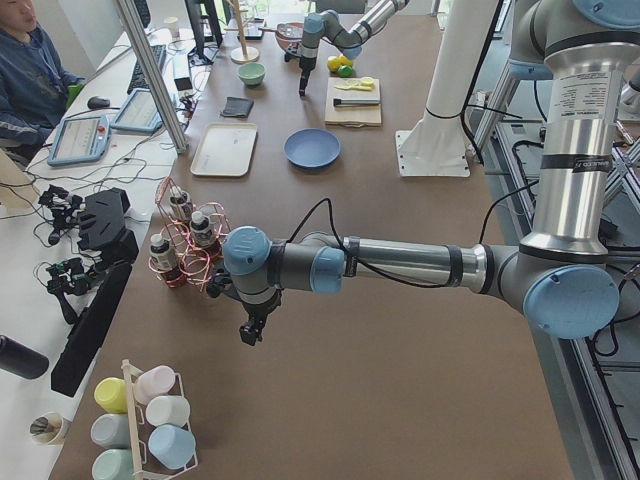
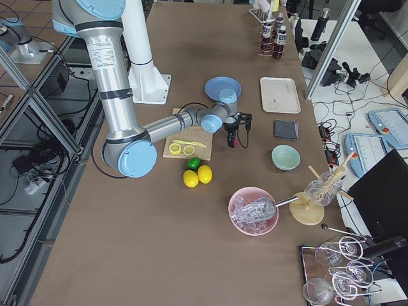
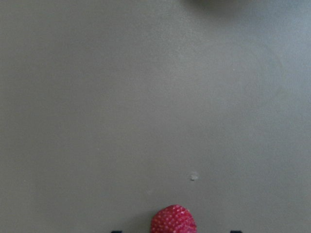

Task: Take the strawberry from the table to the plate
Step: 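Close the right gripper on the red strawberry and lift it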

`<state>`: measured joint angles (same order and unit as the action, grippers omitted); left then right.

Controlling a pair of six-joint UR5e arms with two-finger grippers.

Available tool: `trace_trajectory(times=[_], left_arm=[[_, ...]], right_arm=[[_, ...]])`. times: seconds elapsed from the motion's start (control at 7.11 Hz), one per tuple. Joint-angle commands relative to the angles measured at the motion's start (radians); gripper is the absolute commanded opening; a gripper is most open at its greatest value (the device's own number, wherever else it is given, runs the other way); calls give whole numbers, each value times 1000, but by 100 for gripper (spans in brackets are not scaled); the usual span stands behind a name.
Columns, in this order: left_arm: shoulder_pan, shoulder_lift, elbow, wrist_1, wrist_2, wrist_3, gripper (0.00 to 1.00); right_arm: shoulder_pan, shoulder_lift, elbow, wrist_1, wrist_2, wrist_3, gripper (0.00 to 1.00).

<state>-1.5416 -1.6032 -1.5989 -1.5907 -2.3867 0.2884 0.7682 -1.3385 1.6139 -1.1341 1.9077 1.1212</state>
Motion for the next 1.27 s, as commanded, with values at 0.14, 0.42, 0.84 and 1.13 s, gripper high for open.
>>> trace_trajectory(times=[0.14, 0.42, 0.84, 1.13], left_arm=[[1, 5, 2, 0, 0, 0, 98], [1, 3, 0, 0, 0, 0, 98], [1, 3, 0, 0, 0, 0, 98], [1, 5, 7, 11, 7, -6, 98]], right_arm=[[-1, 22, -43, 68, -4, 9, 70], [2, 10, -34, 70, 1, 11, 1], [5, 71, 23, -14, 4, 75, 0], [-1, 230, 44, -209, -1, 216, 0]])
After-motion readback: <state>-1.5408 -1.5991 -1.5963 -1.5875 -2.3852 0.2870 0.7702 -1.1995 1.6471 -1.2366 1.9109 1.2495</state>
